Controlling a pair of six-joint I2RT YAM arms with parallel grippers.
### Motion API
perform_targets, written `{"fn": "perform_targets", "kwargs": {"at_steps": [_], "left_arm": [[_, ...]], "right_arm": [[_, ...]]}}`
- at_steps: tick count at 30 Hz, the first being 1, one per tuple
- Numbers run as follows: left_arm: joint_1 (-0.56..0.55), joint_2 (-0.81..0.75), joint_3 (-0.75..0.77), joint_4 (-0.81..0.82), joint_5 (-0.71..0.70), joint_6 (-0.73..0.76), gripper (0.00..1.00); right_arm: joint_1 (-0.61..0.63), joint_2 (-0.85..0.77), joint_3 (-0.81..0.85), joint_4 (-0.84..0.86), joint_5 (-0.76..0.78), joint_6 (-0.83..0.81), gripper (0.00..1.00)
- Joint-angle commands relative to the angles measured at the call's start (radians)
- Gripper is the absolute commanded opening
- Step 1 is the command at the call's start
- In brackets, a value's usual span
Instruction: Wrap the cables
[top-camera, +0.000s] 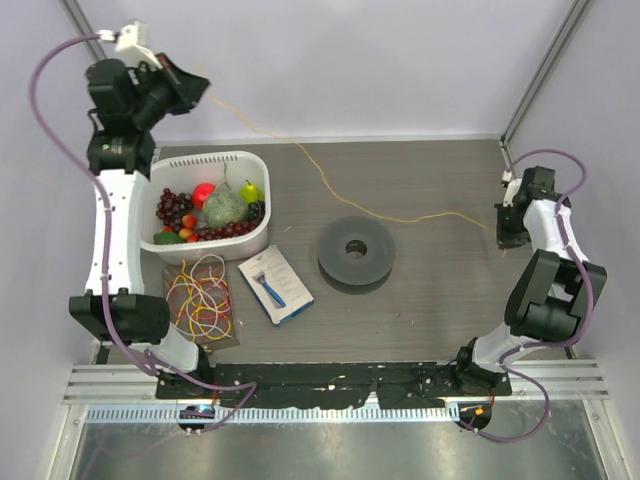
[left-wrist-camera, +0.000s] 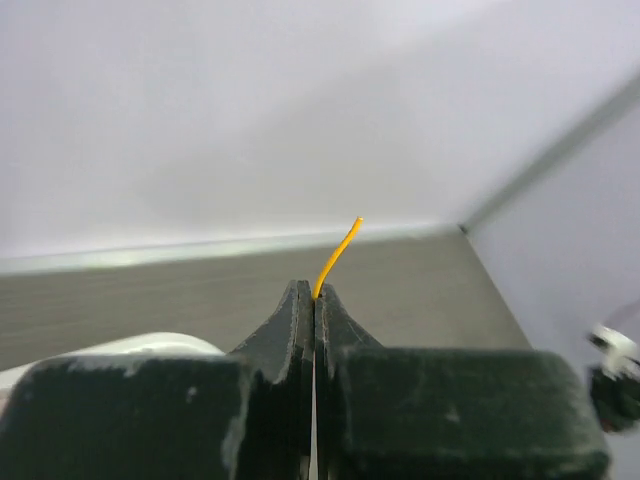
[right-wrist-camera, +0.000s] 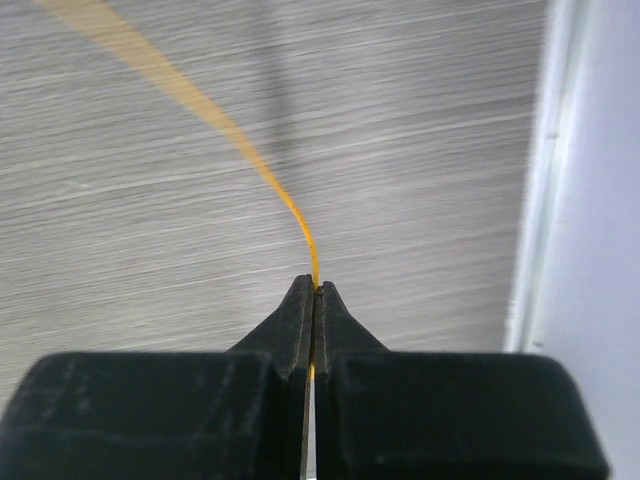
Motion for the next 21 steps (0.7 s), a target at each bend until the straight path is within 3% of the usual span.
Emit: {"fn": "perform_targets", "kwargs": {"at_steps": [1,10,21], "left_arm": [[0.115,-0.064,0.018,0.065,-0.103,0.088,0.00],[0.269,-0.077,-0.007,0.122,-0.189,0.137,0.00],[0.349,-0.018,0.039,0.116,-0.176,0.142,0.00]], "right_arm": [[-0.070,-0.078,0.064,0.020,0.068,-0.212,0.01],[-0.183,-0.141,0.060,0.085,0.095,-0.325,0.01],[-0.232,-0.149,0.046,0.127,0.102,-0.376,0.01]]}}
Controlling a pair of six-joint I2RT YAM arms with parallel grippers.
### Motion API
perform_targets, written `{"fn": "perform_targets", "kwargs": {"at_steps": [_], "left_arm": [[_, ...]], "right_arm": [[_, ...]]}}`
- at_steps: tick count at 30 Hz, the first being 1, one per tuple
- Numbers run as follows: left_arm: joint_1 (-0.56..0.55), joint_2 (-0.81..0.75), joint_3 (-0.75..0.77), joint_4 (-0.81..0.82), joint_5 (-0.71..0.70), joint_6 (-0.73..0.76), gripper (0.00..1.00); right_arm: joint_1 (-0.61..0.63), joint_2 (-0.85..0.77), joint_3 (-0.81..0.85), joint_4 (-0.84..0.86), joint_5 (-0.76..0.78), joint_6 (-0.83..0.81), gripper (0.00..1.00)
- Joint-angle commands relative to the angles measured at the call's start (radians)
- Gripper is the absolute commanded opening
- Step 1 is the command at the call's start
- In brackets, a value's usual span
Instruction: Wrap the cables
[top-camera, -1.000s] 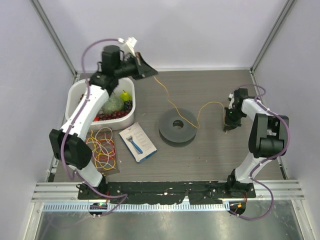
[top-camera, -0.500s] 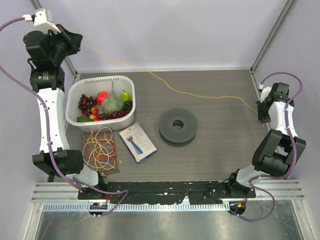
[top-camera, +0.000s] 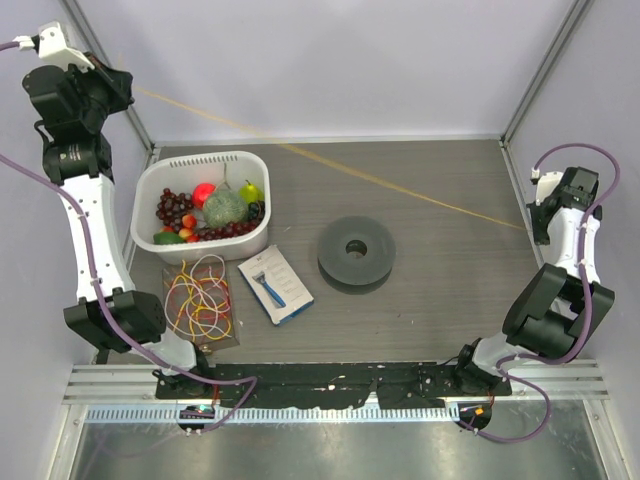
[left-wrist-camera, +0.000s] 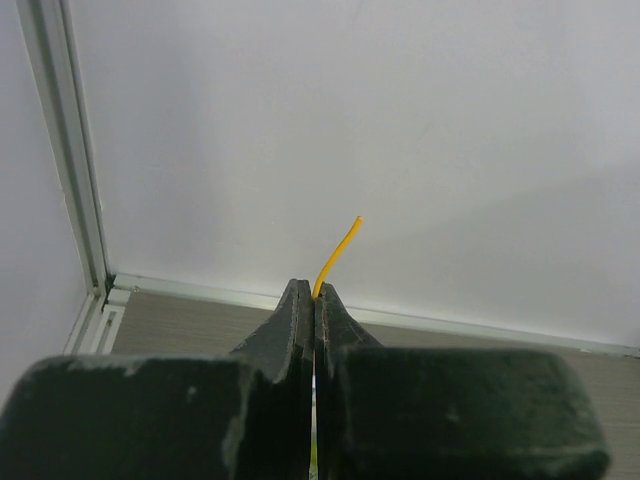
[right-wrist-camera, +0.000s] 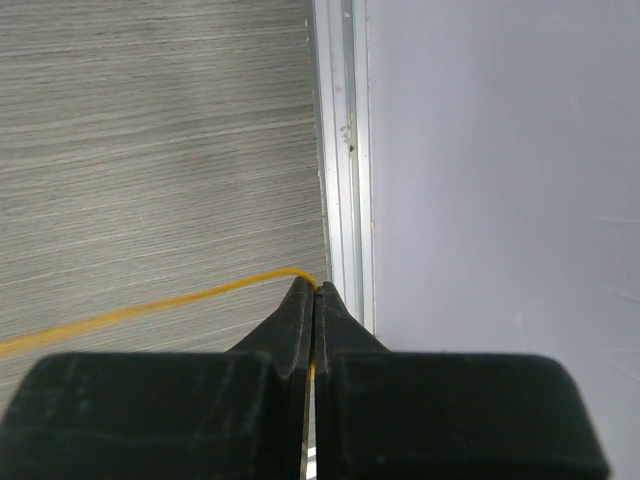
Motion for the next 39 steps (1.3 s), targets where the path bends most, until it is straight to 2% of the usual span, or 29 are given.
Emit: {"fn": "perform_targets", "kwargs": {"at_steps": [1,19,23,26,30,32,36,37,38,39], "left_arm": [[0.039,0.032,0.045,0.051,-0.016,0.020,0.00],[0.094,0.102,0.132,0.005,0.013,-0.056,0.00],[0.085,0.107,0.125,0.022,0.099,-0.086,0.00],[-0.010,0.106,0.102,0.015,0.187,-0.049,0.00],[-0.230,0.122,0.108,-0.011,0.171,0.074,0.00],[-0.373,0.173,0.158,-0.029,0.153,0.107,0.00],[-0.557,0.311,0.324,-0.043,0.130,0.146,0.00],[-0.597,0.351,0.367,-0.046,0.125,0.163,0.00],[-0.633,0.381,0.416,-0.049,0.115,0.181,0.00],[-0.668,0.418,0.468,-0.050,0.105,0.199,0.00]], "right_arm": [[-0.024,-0.042,0.009,0.056,0.026,-0.045,0.01],[-0.084,-0.027,-0.025,0.092,0.012,-0.082,0.01],[-0.092,-0.021,-0.033,0.089,-0.002,-0.084,0.01],[-0.087,-0.019,-0.037,0.062,-0.055,-0.088,0.01],[-0.075,0.016,-0.002,0.036,-0.058,-0.035,0.01],[-0.075,0.047,0.033,0.030,-0.043,0.011,0.01],[-0.074,0.067,0.064,0.025,-0.039,0.088,0.01],[-0.075,0.053,0.046,0.029,-0.039,0.088,0.09],[-0.075,0.044,0.032,0.039,-0.043,0.085,0.27],[-0.075,0.027,0.013,0.036,-0.058,0.076,0.36]]}}
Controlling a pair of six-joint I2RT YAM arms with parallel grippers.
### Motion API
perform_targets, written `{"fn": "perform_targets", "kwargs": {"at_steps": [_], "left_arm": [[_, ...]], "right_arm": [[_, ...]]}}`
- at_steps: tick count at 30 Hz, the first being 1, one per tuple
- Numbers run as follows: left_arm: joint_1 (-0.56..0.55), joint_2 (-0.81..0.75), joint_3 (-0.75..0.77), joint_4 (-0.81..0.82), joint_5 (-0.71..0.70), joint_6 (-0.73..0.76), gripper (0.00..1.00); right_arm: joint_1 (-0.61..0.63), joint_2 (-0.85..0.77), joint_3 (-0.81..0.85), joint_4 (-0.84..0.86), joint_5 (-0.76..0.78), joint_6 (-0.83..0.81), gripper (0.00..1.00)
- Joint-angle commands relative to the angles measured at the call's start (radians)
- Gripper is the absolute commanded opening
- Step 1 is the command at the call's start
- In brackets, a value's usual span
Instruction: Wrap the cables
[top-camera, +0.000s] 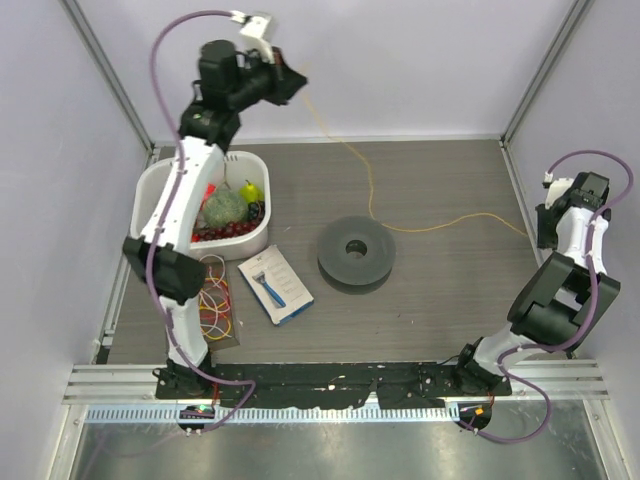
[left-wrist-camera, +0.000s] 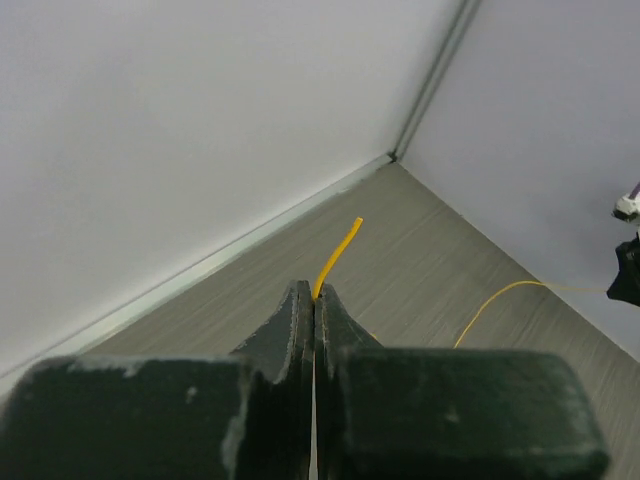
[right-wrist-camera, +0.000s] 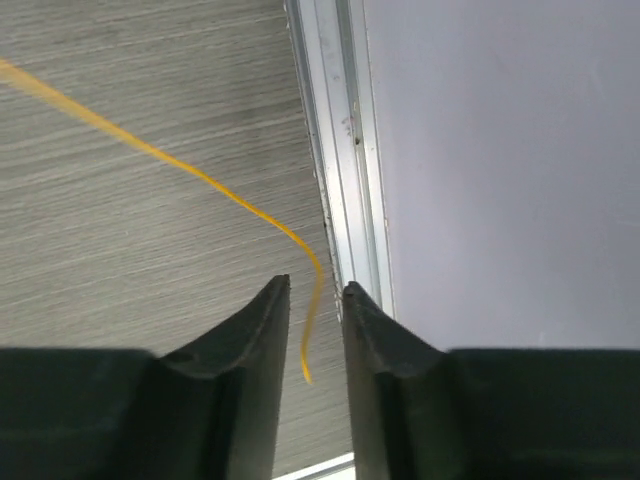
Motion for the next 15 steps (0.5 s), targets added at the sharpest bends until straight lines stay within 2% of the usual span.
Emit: {"fn": "perform_targets", "kwargs": {"at_steps": [1,2,3,7,11,14,15], "left_arm": [[-0.119,0.108,0.189,0.017,-0.031,0.106,0.00],[-0.146,0.131,0.210,0.020,-0.022,0.112,0.00],[-0.171,0.149,0.224,0.018,-0.014,0.121,0.00],[-0.235,0.143,0.168,0.029,0.047,0.161,0.00],[-0.262,0.090,0.050,0.070,0.119,0.147,0.00],[-0.280,0.056,-0.016,0.081,0.129,0.121,0.00],[-0.283,0.042,-0.044,0.093,0.133,0.101,0.00]], "right_arm": [[-0.005,-0.059,-0.012,-0.021,-0.075,0.002,0.56],[-0.005,-0.081,-0.021,-0.034,-0.101,-0.009,0.64],[-0.003,-0.099,-0.027,-0.055,-0.156,-0.023,0.79],[0.018,-0.209,-0.043,-0.098,-0.314,-0.075,0.81],[0.022,-0.246,0.046,-0.251,-0.639,-0.183,0.82],[0.076,-0.285,0.081,-0.224,-0.866,-0.108,0.81],[0.098,-0.309,0.081,-0.170,-0.893,-0.082,0.81]]}}
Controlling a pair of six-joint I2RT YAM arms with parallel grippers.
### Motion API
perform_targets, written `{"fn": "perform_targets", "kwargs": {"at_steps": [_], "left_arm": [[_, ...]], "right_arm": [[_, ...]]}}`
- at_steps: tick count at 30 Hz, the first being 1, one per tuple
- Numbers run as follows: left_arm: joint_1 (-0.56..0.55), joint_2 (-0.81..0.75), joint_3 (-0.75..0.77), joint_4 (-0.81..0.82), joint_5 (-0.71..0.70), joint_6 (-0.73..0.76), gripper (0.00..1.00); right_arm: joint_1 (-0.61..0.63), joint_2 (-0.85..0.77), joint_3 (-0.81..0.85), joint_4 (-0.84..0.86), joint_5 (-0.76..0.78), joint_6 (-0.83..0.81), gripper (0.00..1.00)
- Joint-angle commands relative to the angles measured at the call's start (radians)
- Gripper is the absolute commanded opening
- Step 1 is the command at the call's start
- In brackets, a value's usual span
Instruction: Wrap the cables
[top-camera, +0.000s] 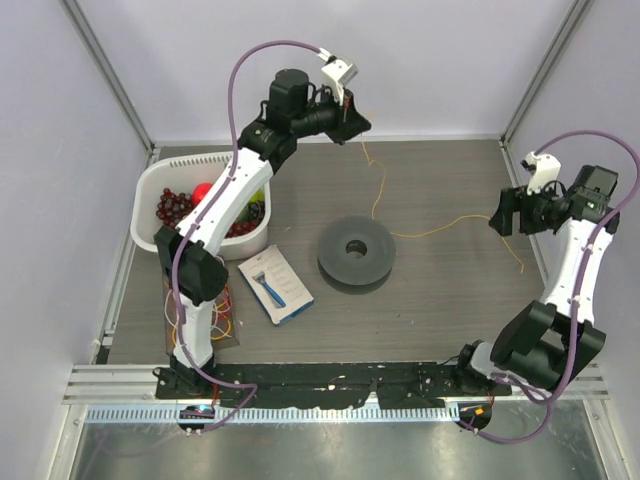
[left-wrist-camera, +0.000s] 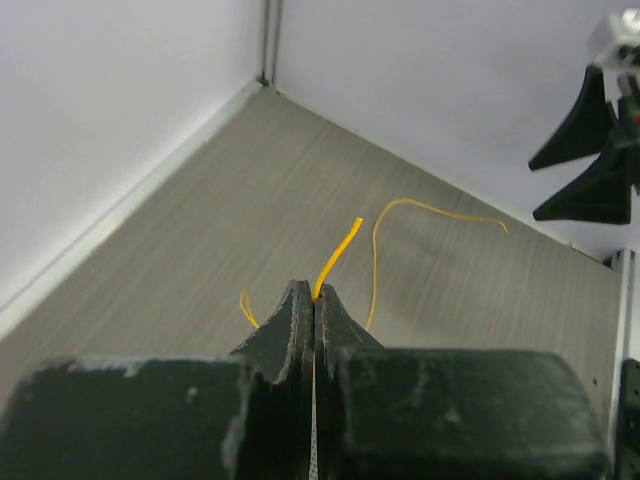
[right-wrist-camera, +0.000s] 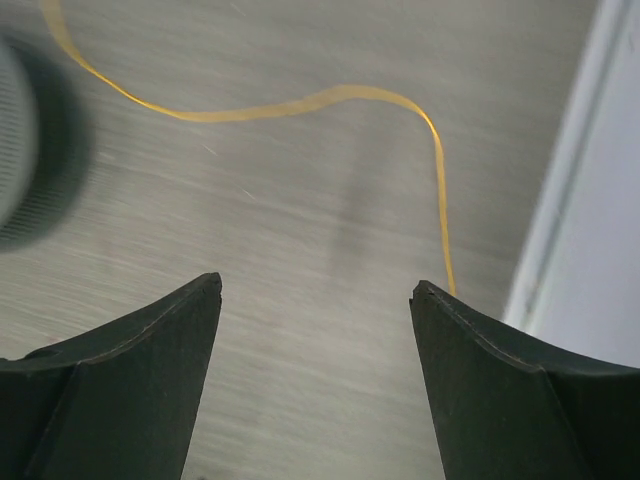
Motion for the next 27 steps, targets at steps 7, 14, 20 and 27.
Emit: {"fn": "perform_targets", "kwargs": {"at_steps": [7,14,20,27], "left_arm": [[-0.011,-0.184,-0.197,0.194,0.098,-0.248,0.00],[-0.011,-0.270,-0.341,0.310,0.143,-0.400,0.00],[-0.011,-0.303,-0.409,0.370,0.150,-0.492,0.00],[-0.011,-0.345,-0.465,0.393,0.156,-0.525,0.00]], "right_arm": [[0.431,-0.246,-0.100,0.673,-0.360,0.487,0.80],[0.711,-0.209,-0.103,0.839,-0.244,0.549,0.78],[0.835,-0.180,-0.124,1.002,-0.225,0.547,0.74],[0.886,-0.131,-0.117,1.028,-0.141,0.475,0.60]]}}
